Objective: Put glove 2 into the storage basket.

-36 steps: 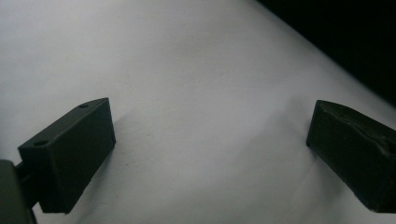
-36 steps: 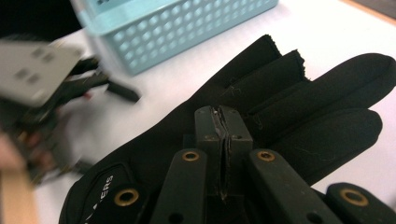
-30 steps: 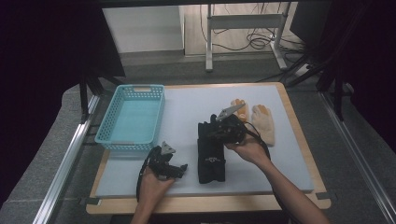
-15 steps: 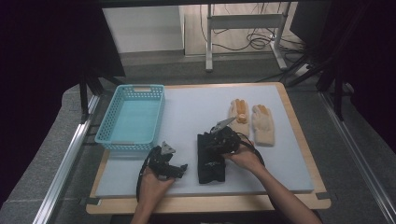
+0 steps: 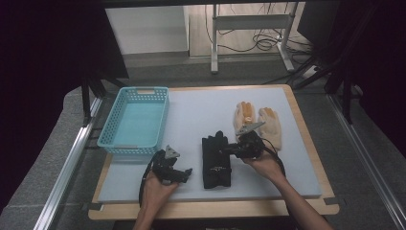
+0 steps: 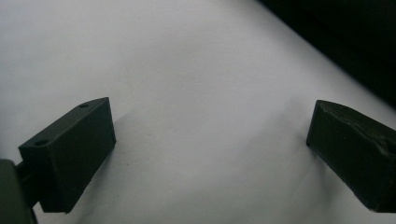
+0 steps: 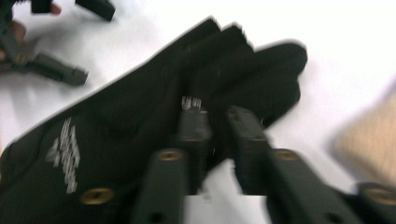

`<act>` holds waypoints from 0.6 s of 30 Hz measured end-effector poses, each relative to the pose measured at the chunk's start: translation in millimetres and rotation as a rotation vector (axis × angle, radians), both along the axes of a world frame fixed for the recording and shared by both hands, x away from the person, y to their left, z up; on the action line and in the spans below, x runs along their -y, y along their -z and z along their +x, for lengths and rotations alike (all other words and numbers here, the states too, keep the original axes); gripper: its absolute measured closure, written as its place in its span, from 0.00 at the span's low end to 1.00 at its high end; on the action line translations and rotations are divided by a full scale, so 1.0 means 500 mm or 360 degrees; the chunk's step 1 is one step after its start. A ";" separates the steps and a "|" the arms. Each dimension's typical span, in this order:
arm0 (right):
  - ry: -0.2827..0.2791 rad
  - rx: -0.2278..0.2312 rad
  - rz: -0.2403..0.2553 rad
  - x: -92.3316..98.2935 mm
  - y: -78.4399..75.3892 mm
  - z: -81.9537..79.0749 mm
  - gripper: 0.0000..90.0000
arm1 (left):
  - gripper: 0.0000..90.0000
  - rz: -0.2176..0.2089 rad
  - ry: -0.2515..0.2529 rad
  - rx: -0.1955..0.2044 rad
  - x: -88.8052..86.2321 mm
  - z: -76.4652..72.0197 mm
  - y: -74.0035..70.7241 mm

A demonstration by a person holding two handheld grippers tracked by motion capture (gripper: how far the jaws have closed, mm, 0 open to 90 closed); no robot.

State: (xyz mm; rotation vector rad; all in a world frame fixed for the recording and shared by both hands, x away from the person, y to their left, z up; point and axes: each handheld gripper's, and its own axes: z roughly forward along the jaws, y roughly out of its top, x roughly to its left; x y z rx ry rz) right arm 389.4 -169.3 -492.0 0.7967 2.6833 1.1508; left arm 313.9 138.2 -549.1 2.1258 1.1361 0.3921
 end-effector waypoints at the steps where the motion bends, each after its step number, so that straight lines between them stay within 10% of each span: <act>1: 0.0000 -0.0007 0.0008 0.015 0.007 -0.013 0.97 | 0.03 -0.0005 0.0007 0.0008 -0.003 -0.002 -0.001; 18: -0.0082 -0.0040 0.0051 0.009 0.077 -0.100 0.98 | 0.02 0.0049 -0.0109 0.0026 -0.086 -0.011 0.000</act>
